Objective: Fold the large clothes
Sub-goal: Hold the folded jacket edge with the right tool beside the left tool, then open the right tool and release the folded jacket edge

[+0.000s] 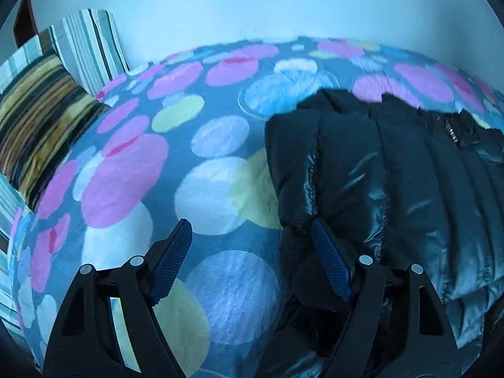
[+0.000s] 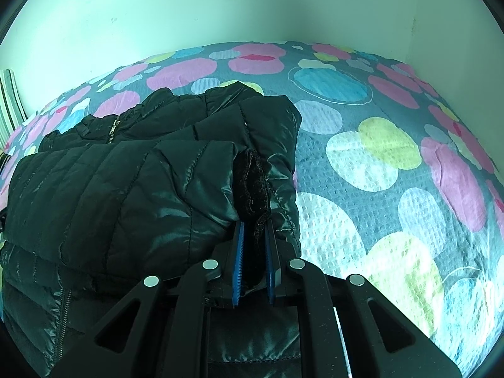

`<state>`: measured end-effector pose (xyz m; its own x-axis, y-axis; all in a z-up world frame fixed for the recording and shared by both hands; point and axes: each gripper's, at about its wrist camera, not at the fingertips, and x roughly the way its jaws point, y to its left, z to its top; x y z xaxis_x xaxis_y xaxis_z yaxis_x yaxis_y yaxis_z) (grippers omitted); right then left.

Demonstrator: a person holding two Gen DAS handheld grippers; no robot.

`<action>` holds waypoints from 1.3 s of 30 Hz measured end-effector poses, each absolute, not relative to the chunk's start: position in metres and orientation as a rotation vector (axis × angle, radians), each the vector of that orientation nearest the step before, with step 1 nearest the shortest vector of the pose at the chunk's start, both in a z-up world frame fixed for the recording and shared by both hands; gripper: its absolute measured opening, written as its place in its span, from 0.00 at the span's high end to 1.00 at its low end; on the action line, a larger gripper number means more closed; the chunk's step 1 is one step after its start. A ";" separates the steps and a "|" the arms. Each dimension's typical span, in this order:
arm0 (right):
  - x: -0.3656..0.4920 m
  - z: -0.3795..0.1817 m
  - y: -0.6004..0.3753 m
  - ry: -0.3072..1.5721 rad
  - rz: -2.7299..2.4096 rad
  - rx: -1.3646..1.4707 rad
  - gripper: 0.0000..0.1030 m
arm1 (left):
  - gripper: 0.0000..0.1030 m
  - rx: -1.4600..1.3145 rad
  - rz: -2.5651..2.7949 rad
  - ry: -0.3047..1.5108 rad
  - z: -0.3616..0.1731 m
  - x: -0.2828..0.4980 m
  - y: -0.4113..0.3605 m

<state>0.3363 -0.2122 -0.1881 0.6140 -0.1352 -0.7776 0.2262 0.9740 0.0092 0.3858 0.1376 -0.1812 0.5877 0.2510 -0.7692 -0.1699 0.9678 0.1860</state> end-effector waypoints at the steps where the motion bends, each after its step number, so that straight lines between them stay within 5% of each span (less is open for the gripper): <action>1: 0.336 -0.189 -0.211 0.887 -0.210 0.107 0.88 | 0.24 0.095 0.241 0.923 -0.186 0.388 0.138; 16: 0.335 -0.129 -0.214 0.775 -0.158 0.185 0.84 | 0.25 0.023 0.201 0.806 -0.127 0.384 0.149; 30: 0.392 -0.203 -0.203 0.949 -0.051 0.148 0.88 | 0.23 0.056 0.107 0.971 -0.200 0.429 0.118; 39: 0.365 -0.159 -0.185 0.855 -0.052 0.110 0.82 | 0.25 0.070 0.142 0.818 -0.140 0.385 0.105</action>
<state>0.3647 -0.1852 -0.1588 0.6554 -0.0018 -0.7553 0.0900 0.9931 0.0757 0.3849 0.1053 -0.1398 0.6746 0.1531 -0.7222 -0.0990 0.9882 0.1170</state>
